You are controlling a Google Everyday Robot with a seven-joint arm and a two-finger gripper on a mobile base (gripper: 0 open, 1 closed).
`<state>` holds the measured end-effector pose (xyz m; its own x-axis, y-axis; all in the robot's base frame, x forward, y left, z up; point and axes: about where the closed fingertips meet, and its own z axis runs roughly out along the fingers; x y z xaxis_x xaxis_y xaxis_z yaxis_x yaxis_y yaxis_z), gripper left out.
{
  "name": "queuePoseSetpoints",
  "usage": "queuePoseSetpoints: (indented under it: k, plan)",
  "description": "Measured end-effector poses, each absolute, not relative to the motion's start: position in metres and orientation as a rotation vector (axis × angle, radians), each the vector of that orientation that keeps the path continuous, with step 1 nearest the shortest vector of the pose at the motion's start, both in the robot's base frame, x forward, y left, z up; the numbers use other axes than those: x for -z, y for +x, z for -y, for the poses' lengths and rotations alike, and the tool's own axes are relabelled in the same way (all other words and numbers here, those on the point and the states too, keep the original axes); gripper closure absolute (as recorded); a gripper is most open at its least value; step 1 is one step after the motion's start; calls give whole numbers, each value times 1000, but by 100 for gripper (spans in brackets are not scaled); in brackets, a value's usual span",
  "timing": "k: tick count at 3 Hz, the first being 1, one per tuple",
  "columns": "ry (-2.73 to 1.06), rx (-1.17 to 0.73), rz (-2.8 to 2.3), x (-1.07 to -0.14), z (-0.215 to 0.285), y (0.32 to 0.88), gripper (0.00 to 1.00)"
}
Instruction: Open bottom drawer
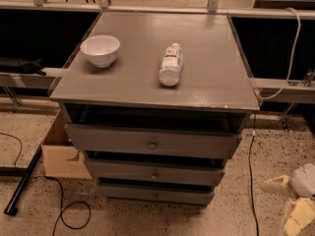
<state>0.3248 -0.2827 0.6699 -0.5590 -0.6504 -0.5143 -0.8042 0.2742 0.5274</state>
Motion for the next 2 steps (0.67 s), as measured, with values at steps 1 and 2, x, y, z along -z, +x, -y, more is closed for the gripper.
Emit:
queuePoseSetpoints:
  k: [1, 2]
  plan:
    - [-1311, -1202, -2363, -641, 278, 335, 0]
    - [-1239, -1262, -2390, -611, 280, 344, 0]
